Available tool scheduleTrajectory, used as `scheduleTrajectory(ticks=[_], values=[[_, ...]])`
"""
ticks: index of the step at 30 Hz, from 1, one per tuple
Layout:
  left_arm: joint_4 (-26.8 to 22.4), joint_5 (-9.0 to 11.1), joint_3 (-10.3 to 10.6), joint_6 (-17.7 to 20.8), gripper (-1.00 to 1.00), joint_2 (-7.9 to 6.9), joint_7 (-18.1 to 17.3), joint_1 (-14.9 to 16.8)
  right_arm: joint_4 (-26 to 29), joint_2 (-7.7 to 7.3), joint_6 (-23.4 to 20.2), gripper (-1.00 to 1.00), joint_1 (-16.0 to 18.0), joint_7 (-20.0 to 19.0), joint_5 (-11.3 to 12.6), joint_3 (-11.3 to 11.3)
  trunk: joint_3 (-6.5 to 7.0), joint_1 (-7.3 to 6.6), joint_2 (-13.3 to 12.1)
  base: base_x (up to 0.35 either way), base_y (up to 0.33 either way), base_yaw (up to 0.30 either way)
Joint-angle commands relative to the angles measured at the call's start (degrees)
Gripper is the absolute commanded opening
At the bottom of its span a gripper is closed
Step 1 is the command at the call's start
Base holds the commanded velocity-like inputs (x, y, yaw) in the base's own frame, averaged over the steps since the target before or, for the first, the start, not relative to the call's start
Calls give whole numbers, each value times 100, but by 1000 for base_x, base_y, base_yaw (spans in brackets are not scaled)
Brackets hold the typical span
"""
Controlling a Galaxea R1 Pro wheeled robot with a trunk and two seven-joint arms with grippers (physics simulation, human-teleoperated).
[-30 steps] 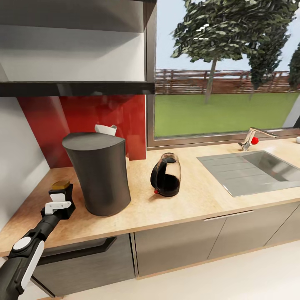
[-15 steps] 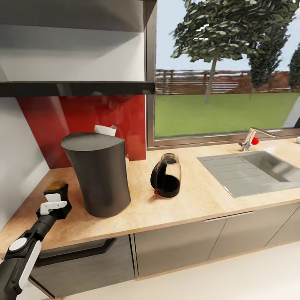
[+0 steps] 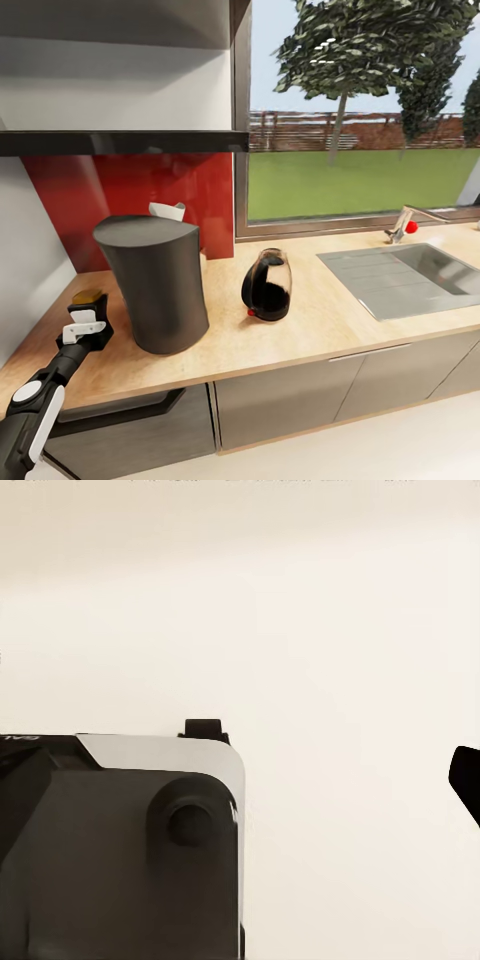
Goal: Set up a coffee station on the kitchen countertop: keep the coffee maker on the countertop, move the bottle of coffee from the kitchen shelf to the counter next to the coffee maker, place a paper coffee filter on top of the coffee maker, put the saucer next to the coffee maker with the coffee cup on the saucer, and place the electric kettle next to the coffee maker.
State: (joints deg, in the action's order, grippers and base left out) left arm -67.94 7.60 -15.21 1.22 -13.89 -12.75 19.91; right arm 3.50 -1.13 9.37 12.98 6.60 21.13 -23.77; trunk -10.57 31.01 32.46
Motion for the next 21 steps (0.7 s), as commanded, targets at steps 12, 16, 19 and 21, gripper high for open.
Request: scheduleTrajectory(ticks=[12, 16, 19, 21], values=[[0, 25, -1, 10, -100, 11, -35, 5, 2, 0, 13, 100, 3, 15, 49, -49, -9, 3, 8, 114, 0, 0], [0, 27, -1, 10, -100, 10, -35, 5, 2, 1, 14, 100, 3, 17, 49, -49, -9, 3, 8, 3, 0, 0], [0, 13, 0, 10, -100, 11, -35, 5, 2, 0, 13, 100, 3, 15, 49, -49, -9, 3, 8, 0, 0, 0], [0, 7, 1, 10, -100, 16, -35, 5, 2, 3, 12, 100, 3, 16, 49, -49, -9, 3, 8, 0, 0, 0]])
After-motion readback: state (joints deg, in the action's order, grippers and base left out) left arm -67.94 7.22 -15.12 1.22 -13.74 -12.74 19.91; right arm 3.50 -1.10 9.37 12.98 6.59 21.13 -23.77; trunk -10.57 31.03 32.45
